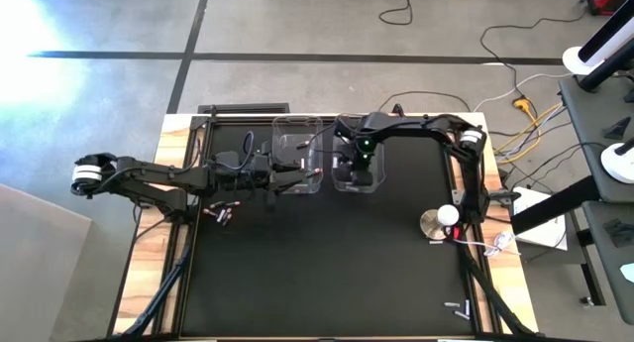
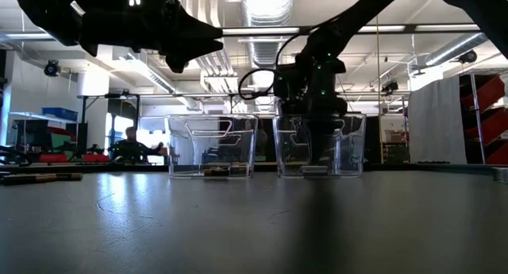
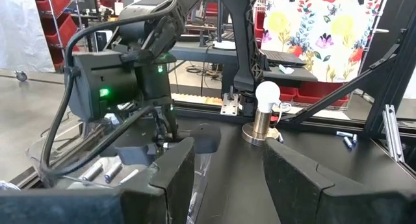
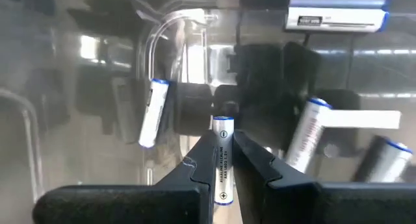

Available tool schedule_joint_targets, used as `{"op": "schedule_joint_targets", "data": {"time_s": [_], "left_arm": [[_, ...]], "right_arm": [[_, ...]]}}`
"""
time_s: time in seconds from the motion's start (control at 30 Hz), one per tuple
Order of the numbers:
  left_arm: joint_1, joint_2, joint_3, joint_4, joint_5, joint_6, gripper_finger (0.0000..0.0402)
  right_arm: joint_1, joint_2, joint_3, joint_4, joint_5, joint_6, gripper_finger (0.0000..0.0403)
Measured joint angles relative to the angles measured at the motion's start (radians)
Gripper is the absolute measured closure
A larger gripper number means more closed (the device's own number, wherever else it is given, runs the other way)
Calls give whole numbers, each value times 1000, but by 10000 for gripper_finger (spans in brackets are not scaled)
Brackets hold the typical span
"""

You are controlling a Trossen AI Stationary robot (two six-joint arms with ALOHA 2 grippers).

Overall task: Sort batteries
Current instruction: Put the white battery into the right transparent bin

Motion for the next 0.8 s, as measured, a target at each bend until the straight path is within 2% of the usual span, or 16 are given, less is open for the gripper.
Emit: {"op": "schedule_joint_targets", "data": {"time_s": [0.23,0.5,0.8], "left_arm": [[0,0,0,0,0,0,242],[0,0,0,1,0,1,242],[0,0,0,-5,0,1,242]], "right_arm": [[-6,-69,3,-6,-15,-85,374],[-61,-43,3,71,-3,-333,374],[-109,42,3,77,2,-287,374]]}}
